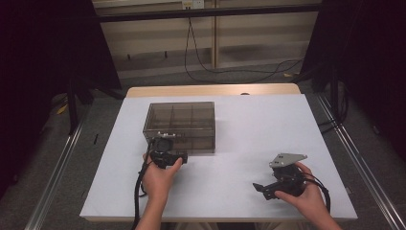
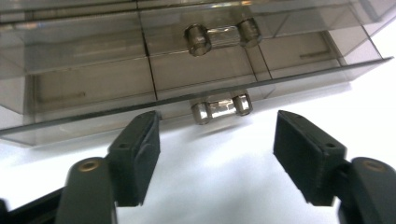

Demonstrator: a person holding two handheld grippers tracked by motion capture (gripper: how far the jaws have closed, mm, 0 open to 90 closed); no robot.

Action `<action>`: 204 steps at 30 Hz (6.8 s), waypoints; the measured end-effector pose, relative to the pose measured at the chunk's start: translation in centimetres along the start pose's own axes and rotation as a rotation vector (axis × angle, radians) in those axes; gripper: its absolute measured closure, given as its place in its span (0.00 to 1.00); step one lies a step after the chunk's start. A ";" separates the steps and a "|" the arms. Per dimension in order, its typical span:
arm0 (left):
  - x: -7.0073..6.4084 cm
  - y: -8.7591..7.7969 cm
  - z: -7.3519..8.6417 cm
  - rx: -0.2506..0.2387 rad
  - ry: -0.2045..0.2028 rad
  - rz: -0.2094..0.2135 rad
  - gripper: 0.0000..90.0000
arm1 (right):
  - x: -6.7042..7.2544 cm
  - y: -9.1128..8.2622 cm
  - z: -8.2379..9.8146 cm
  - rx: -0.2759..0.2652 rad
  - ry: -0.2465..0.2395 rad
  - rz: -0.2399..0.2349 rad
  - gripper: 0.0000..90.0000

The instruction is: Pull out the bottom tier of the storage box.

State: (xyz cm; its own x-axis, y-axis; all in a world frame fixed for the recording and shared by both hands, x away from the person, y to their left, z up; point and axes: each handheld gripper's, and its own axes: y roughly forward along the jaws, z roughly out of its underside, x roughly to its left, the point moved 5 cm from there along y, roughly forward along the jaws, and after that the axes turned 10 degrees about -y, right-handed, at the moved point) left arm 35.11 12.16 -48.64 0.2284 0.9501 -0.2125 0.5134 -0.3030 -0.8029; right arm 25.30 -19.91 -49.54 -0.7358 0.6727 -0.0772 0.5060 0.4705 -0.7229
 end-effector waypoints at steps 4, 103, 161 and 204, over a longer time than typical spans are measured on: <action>0.2 -0.4 0.0 -0.006 0.011 0.014 0.30 | 0.1 0.1 -0.1 0.003 0.005 0.003 0.05; 10.0 -2.9 0.1 -0.080 0.082 0.135 0.19 | 3.4 9.4 -10.3 -0.012 0.024 0.015 0.18; 9.6 -1.2 0.7 -0.021 0.184 0.141 0.57 | 2.8 11.4 -11.2 0.004 0.051 0.018 0.80; 9.5 -2.1 1.4 -0.009 0.177 0.139 0.62 | 4.0 10.3 -10.7 0.015 0.034 -0.001 0.80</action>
State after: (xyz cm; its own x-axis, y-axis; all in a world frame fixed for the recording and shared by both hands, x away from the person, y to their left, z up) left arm 35.07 21.96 -49.72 0.4384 0.8717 -0.2188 0.4740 -0.4311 -0.7678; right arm 32.37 -6.23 -49.94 -0.7207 0.6912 -0.0535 0.4982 0.4628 -0.7333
